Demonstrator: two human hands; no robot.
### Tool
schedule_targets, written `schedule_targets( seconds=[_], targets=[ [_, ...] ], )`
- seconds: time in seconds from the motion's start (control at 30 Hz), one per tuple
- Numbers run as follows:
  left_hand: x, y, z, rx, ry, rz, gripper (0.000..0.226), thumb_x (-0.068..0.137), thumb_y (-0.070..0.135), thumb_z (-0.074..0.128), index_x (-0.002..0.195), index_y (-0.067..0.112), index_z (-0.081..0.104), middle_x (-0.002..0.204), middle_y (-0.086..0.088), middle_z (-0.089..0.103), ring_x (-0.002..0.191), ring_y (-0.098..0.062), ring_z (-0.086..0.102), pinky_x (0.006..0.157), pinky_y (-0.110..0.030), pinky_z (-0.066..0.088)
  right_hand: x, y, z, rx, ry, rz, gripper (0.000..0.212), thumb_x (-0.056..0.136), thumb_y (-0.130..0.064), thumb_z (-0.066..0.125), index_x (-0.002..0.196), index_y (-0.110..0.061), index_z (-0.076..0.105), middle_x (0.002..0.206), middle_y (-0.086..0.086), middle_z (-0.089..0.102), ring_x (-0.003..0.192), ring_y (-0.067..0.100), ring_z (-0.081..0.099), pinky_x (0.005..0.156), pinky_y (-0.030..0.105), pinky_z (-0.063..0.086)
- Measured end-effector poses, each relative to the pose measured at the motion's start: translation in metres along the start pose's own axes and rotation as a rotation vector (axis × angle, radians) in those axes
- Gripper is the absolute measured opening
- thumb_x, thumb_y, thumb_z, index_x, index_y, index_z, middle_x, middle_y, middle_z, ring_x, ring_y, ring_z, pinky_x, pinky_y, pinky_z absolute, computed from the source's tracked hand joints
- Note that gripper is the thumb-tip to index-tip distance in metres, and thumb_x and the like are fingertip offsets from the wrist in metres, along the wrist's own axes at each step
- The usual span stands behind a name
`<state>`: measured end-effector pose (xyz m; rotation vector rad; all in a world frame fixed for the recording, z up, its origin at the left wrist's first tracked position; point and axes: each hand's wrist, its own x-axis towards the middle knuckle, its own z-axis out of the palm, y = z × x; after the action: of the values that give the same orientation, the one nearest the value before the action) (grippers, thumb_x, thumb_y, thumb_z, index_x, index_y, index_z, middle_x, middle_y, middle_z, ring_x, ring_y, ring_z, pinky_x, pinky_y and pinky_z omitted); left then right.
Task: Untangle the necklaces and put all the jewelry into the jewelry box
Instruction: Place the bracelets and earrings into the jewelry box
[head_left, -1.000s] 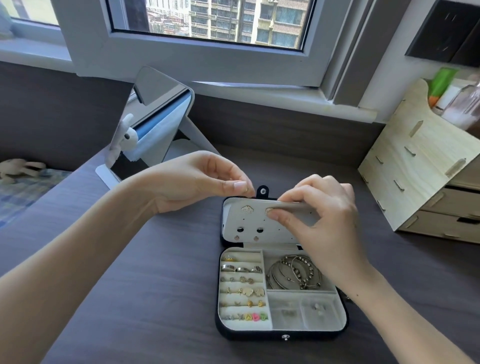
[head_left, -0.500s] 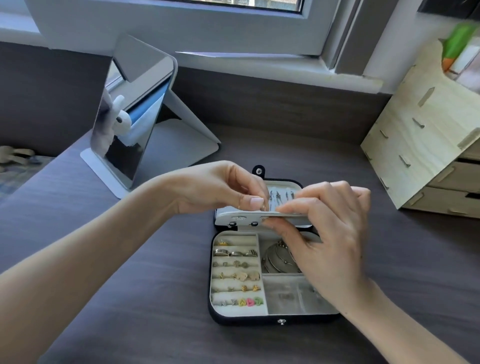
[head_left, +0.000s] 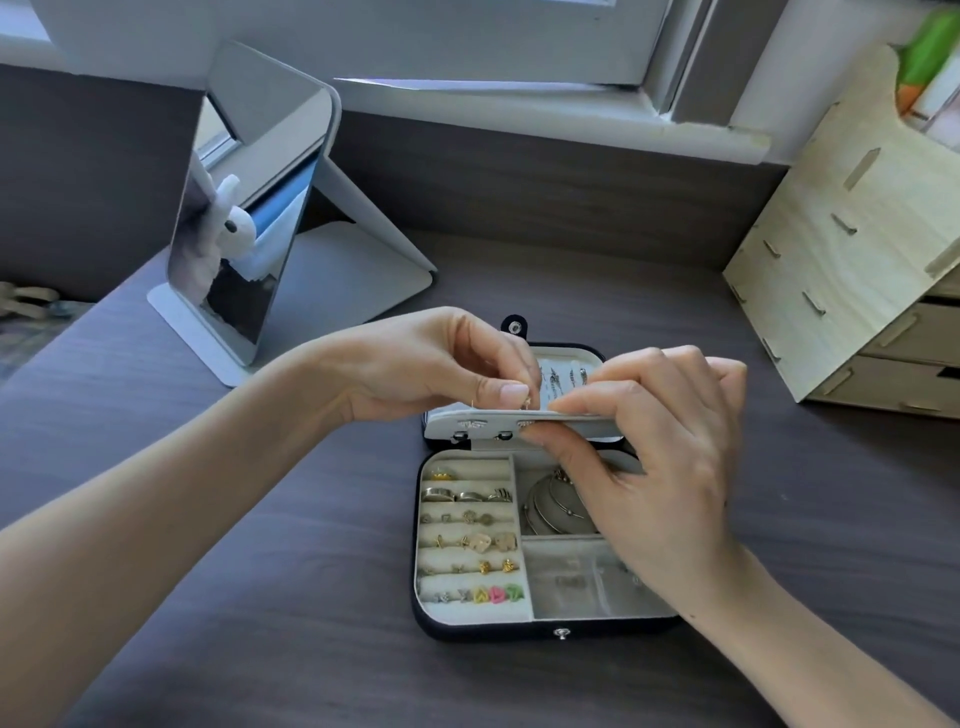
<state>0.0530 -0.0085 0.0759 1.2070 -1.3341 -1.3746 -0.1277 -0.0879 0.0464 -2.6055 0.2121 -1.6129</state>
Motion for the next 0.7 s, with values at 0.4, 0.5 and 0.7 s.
schedule_targets(
  seconds=[0.4, 0.5, 0.7],
  targets=[
    [-0.004, 0.028, 0.001, 0.471, -0.011, 0.062, 0.005, 0.074, 0.018, 0.072, 0.078, 0.021, 0.073, 0.082, 0.011, 0.066, 0.080, -0.009, 0.060, 0.077, -0.022, 0.047, 0.000, -0.004, -0.002, -0.024, -0.016, 0.018, 0.026, 0.081, -0.040, 0.069, 0.072, -0.015, 0.071, 0.076, -0.004, 0.064, 0.078, 0.013, 0.052, 0.076, 0.032, 0.028],
    [-0.002, 0.034, 0.000, 0.550, -0.036, 0.019, 0.005, 0.074, 0.025, 0.074, 0.079, 0.024, 0.074, 0.080, 0.011, 0.065, 0.078, -0.014, 0.059, 0.077, -0.030, 0.049, -0.001, -0.004, -0.001, -0.013, -0.013, 0.018, 0.026, 0.081, -0.039, 0.070, 0.071, -0.015, 0.071, 0.076, -0.004, 0.064, 0.078, 0.014, 0.052, 0.076, 0.032, 0.028],
    [-0.001, 0.035, -0.002, 0.554, -0.036, -0.052, 0.008, 0.075, 0.026, 0.075, 0.077, 0.022, 0.069, 0.081, -0.001, 0.063, 0.076, -0.021, 0.056, 0.078, -0.041, 0.048, -0.001, -0.003, 0.000, -0.007, -0.004, 0.024, 0.025, 0.081, -0.039, 0.070, 0.072, -0.016, 0.070, 0.077, -0.004, 0.063, 0.079, 0.013, 0.052, 0.076, 0.031, 0.027]
  ],
)
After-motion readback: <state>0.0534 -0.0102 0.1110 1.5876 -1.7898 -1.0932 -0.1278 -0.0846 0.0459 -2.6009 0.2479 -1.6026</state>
